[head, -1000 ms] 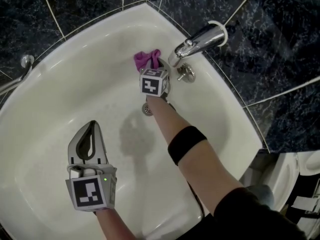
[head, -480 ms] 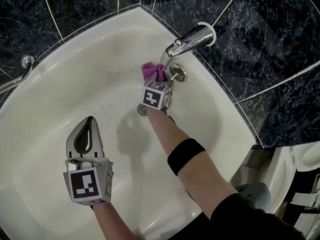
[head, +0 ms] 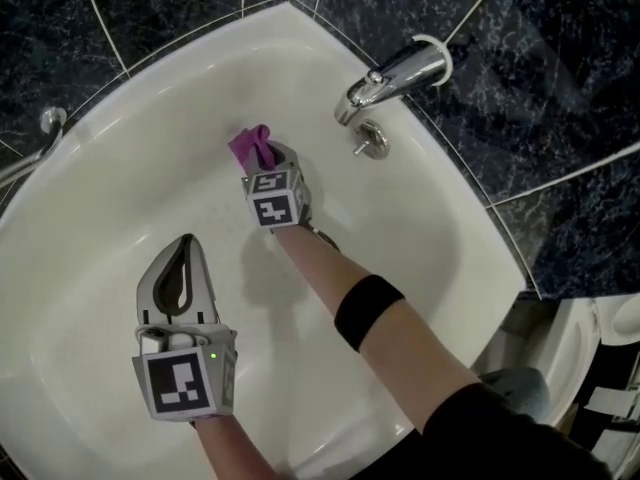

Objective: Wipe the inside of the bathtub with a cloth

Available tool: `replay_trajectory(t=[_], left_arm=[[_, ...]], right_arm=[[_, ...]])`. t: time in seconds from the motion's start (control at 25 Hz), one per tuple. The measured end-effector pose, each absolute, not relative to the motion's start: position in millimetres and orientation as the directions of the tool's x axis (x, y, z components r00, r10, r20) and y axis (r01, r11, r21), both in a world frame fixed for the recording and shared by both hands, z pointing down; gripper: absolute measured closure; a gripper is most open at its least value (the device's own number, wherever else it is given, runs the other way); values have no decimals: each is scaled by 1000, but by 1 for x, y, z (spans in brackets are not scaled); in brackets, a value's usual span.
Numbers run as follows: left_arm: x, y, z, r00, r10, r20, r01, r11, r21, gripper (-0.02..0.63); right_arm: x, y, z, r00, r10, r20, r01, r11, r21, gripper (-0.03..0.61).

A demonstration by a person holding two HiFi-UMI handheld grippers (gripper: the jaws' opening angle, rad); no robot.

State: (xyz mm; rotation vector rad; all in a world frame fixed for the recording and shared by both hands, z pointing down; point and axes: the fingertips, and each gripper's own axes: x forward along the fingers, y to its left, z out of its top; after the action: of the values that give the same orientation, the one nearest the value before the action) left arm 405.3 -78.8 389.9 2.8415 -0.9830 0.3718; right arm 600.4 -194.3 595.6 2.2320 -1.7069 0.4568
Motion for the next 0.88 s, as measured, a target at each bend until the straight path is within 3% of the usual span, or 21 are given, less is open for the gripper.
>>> replay_trajectory(t=[0.16, 0.28, 0.6, 0.88], left_arm=[[410, -77, 392, 760, -590, 274, -615, -788, 10, 617], [407, -79, 395, 752, -595, 285, -622, -783, 7, 617], [406, -81, 398, 752, -589, 296, -618, -786, 6, 617], [412, -77, 399, 763, -574, 297, -602, -798, 5, 617]], right_arm=[[548, -236, 626, 88, -890, 448, -996, -85, 28, 514], [546, -253, 651, 70, -868, 492, -998, -60, 35, 514], [651, -212, 702, 280, -718, 637, -952, -296, 84, 514], [694, -159, 714, 366, -608, 705, -912, -385, 142, 517]])
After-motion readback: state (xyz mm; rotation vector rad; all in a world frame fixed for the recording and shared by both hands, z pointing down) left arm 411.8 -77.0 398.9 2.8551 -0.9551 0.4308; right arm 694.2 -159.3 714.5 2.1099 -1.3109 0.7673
